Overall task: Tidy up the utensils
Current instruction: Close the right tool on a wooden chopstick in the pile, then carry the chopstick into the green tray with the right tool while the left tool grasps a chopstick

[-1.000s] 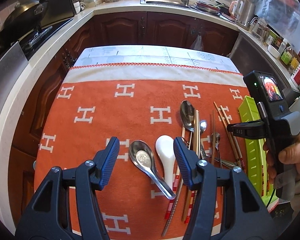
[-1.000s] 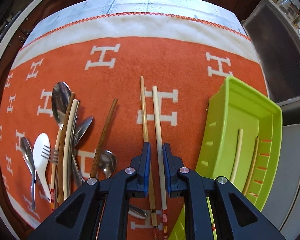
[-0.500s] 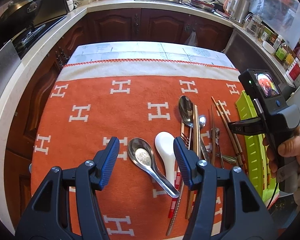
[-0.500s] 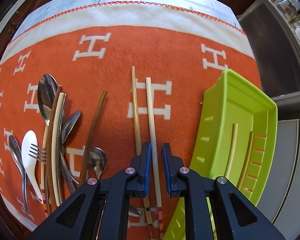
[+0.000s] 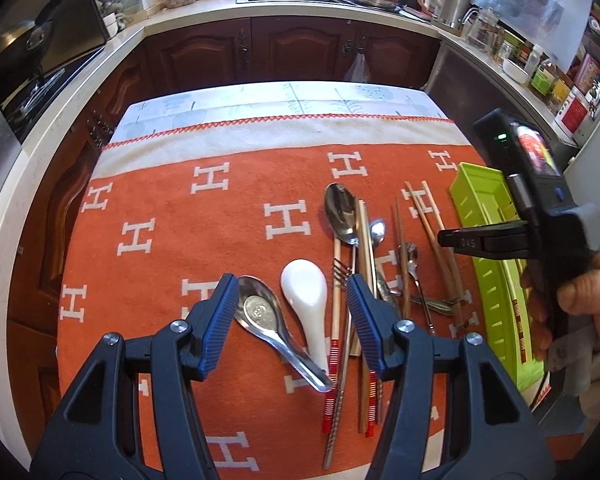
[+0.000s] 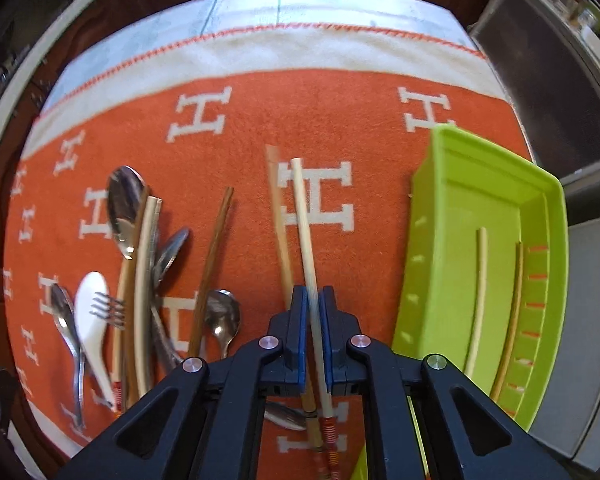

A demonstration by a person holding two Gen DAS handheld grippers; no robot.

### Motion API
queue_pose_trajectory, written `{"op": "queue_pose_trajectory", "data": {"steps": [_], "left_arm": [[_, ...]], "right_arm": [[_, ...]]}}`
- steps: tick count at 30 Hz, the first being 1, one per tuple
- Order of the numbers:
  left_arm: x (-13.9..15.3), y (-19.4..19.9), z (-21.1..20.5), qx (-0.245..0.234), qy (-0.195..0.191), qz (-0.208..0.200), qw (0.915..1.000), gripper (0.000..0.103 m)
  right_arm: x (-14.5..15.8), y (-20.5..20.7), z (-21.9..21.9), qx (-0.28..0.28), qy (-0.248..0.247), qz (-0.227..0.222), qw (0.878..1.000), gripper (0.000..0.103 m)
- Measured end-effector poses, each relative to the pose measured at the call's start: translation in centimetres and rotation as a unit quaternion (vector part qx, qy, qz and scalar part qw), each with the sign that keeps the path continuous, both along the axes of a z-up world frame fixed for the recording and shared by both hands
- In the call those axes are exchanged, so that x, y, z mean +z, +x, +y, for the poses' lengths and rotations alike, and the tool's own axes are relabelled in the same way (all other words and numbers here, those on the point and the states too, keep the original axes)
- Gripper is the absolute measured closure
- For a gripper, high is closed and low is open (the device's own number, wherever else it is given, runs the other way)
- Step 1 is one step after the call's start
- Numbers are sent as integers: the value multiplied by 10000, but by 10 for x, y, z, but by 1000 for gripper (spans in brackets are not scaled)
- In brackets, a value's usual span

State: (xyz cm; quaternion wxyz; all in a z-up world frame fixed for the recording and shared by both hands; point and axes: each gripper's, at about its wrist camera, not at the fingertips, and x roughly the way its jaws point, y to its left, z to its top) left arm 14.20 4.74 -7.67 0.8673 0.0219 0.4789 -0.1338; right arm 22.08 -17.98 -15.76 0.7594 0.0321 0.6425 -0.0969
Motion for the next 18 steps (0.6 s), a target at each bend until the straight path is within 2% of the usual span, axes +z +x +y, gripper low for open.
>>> {"op": "queue_pose_trajectory", "data": {"steps": [5,9,14,18], "left_arm": [[9,-4,-18,-184,-146,-42,9997,51],[13,-2,-38,-332,-313,20,9990,61],[3,13,-70,-488,-683,492,9953,72],[-14,26,-95,-531,-854,906,9908,74]], "right_arm": [[34,-29,-10,-158,397,-481,9979,98],[67,-57,-19,-255,802,-874,9926,98],[100,-102,-32,-410,1152,-1223,9849,98],[114,-131,-56,-519,1362,-1338,9802,98]]}}
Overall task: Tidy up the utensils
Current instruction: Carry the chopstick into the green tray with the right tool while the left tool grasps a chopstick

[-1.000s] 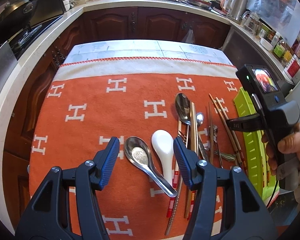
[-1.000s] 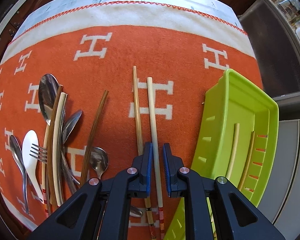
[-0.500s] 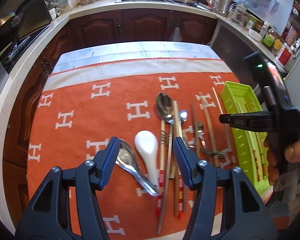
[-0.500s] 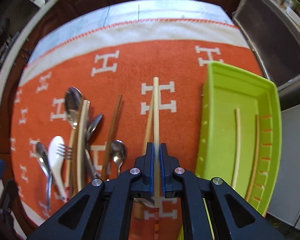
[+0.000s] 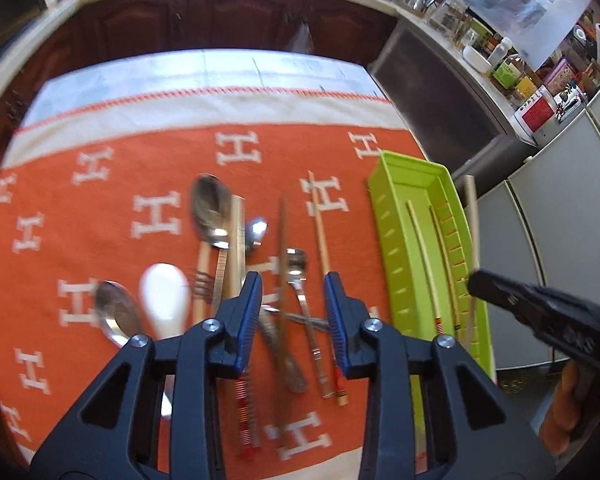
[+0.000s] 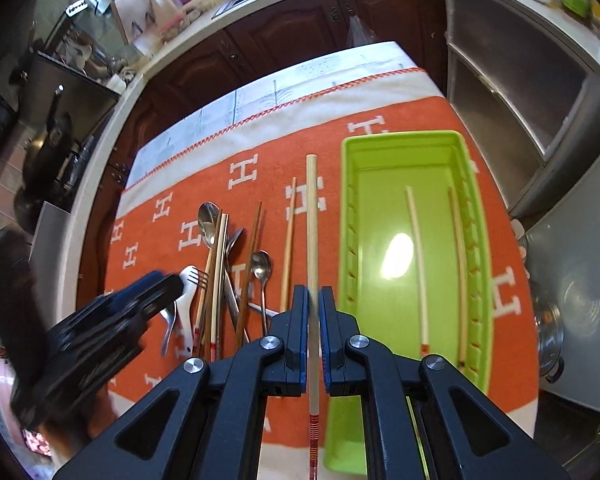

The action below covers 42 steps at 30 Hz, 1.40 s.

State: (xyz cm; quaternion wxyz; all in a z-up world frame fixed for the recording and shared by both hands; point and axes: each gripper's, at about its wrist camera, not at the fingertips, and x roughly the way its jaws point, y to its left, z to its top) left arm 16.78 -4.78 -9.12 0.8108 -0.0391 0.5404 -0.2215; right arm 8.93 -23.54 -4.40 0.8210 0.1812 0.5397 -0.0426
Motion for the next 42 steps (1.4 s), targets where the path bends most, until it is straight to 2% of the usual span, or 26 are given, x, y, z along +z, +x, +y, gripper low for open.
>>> {"op": "queue_pose_trajectory", "data": {"steps": [5,8,15,22,24,28,31,32,37,42], "left_arm": [[-21,10,-30,-38,207,194,9996,74],[-39,18,-46,21,320,443,9985,74],[-65,31,-61,199,455,787,9957,79],[-71,36,-77,180,584,869,9943,80],[-75,36,-80,195,660,901,9936,81],[-83,38,-85,195,785,945,9922,85],[-84,38,-92,199,929,814,9921,91],[-85,38,-93,207,956,796,9920,99],[-82,38,-90,255,878,809,9925,99],[-47,16,-80,190,533,684,9960,99]], "right_arm": [[10,-23,-31,-66,141,-88,9998,98],[15,-30,-47,-66,157,-111,9998,98],[21,-30,-80,-128,12,-88,9999,98],[9,-8,-97,-146,-54,132,9998,97],[0,-2,-100,-191,-39,259,9995,91],[-12,0,-96,-137,-61,257,9996,87],[-20,-3,-94,-90,25,240,9997,87],[-23,-4,-94,-100,37,244,9996,87],[-35,-17,-99,-193,233,249,9992,87],[-44,-29,-102,-267,348,262,9987,87]]}}
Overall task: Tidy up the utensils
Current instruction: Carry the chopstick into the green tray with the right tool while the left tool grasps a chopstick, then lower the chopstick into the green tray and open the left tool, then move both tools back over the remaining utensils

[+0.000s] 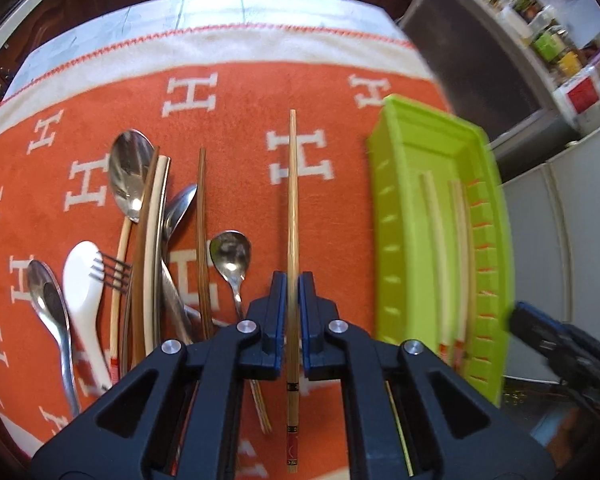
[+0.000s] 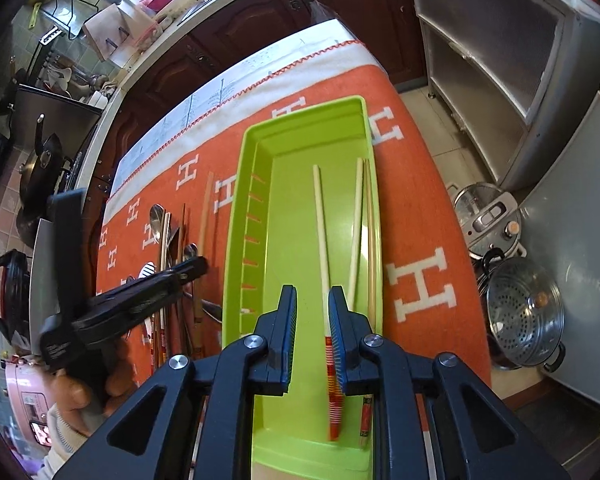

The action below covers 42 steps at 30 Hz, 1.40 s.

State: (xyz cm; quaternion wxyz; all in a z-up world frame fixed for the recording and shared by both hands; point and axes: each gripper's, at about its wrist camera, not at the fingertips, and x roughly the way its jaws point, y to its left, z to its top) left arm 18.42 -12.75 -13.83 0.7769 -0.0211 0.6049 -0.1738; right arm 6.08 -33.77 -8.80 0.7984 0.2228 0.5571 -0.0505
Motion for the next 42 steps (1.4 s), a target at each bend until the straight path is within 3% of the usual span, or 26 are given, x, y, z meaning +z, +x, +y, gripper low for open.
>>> {"op": "queue_pose_trajectory", "data": {"steps": [7,14,22,25,27,36,42], "left_arm": [[63,-20,4,-265,-725,-91,9970,99],[82,-35,-33,-512,-1066,-48,9930,99],[64,-59,-59,-744,-398,-296,9960,94],[62,-65,-49,-723,-286,-489,9958,75],[64,-72,-37,-695,-223,-687,9950,55],[74,-97,18,-491,317,-1313,9896,53],[75,-107,57,-234,632,-1618,9845,53]], "right_arm": [[-2,-14,6,-21,90,-38,10000,83],[15,-35,4,-202,-85,-233,9995,79],[31,-66,-5,-374,-149,-304,9987,74],[33,-75,-1,-352,-139,-294,9989,74],[32,-78,2,-313,-138,-276,9990,74],[23,-75,43,10,-178,-218,9996,73],[15,-72,81,270,-495,-285,9980,74]]}}
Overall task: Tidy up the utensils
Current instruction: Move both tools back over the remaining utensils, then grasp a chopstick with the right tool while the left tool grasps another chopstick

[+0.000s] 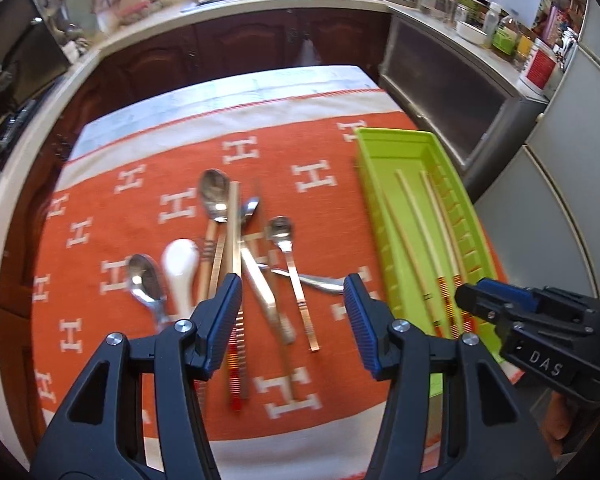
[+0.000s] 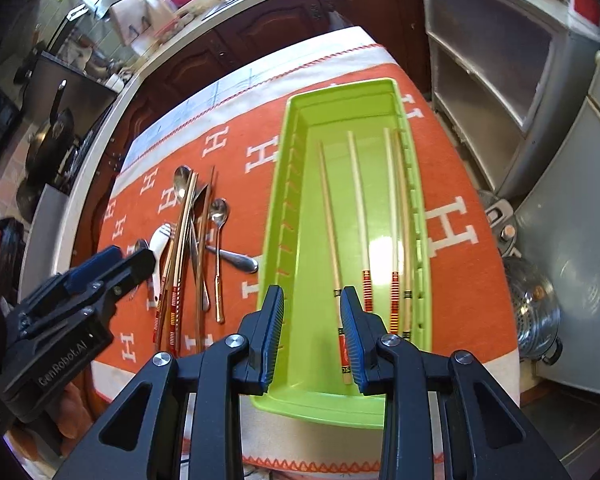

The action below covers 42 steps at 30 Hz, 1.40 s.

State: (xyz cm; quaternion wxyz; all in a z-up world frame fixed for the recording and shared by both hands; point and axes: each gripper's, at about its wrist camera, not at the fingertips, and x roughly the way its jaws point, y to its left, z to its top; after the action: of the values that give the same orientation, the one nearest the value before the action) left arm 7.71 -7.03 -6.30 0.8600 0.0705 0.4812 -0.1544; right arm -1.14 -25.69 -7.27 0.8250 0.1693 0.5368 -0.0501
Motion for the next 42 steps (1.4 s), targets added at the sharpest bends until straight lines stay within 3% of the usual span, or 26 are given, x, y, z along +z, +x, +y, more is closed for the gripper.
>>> {"op": "queue_pose_trajectory", "data": {"steps": [5,12,18,28,42], "left_arm": [[-11,-11,26,63,195,-205,9996,53],[-35,-13,43,-14,-155,-113,9998,53],[-52,-5,54,142,-273,-77,9995,53],[-76,9,69,440,-119,-82,9989,53],[-91,24,96,651,-265,77,9975,53]], "right_arm": [[5,4,32,152,-168,-270,9994,74],[13,18,65,280,-366,-666,9967,73],[3,27,82,468,-380,-623,9962,73],[-23,47,97,616,-380,-501,9961,74],[-50,72,119,865,-462,-456,9941,74]]}}
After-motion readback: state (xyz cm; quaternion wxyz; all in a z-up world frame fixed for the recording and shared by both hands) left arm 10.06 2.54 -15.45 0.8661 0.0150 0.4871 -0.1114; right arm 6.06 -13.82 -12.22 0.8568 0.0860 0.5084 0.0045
